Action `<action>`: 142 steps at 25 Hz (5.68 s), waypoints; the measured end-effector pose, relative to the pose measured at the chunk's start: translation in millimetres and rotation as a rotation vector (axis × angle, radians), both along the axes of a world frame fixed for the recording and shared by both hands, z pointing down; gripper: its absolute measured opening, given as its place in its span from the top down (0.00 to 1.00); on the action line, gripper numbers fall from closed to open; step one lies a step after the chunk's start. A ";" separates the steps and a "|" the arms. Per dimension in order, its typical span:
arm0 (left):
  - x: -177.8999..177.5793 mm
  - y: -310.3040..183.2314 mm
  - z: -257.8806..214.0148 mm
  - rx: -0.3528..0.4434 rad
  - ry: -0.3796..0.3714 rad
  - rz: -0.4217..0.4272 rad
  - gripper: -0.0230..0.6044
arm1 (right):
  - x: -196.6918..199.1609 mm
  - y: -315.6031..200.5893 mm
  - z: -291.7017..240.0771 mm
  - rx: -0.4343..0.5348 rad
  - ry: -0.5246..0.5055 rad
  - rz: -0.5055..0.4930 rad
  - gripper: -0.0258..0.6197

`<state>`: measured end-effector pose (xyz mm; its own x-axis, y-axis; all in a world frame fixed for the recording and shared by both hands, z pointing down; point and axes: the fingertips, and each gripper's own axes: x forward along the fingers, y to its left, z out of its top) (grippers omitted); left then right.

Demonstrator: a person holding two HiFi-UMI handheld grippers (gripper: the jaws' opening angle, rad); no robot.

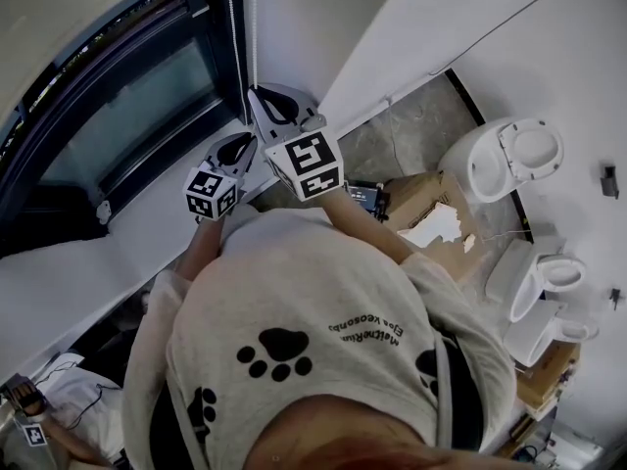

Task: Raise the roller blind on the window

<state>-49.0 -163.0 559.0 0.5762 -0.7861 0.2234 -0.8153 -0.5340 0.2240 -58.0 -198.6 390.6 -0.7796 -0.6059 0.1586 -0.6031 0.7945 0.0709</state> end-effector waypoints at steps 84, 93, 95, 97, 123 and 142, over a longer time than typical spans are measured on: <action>-10.6 -29.2 -130.2 0.197 -0.046 0.015 0.95 | 7.1 22.4 94.6 -0.057 0.042 0.071 0.87; -5.2 -31.1 -132.3 0.217 -0.023 0.061 0.95 | 33.5 20.8 -45.1 0.036 -0.192 0.154 0.86; -2.6 -30.6 -132.6 0.220 -0.024 0.068 0.95 | 30.7 18.5 -77.7 0.059 -0.215 0.136 0.86; -0.4 -30.0 -131.2 0.218 -0.026 0.075 0.95 | 24.7 16.0 -105.7 0.070 -0.231 0.110 0.86; -3.1 -25.9 -98.4 0.181 -0.016 0.122 0.95 | -7.0 -6.8 -136.8 0.137 -0.116 0.168 0.95; -16.9 1.7 -4.3 0.029 -0.107 0.146 0.95 | -15.9 -4.2 -35.8 0.079 -0.006 0.223 0.95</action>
<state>-65.9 -161.3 554.7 0.6593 -0.7024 0.2682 -0.7466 -0.6537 0.1235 -73.9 -202.8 354.8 -0.6262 -0.7733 0.0995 -0.7634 0.6340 0.1233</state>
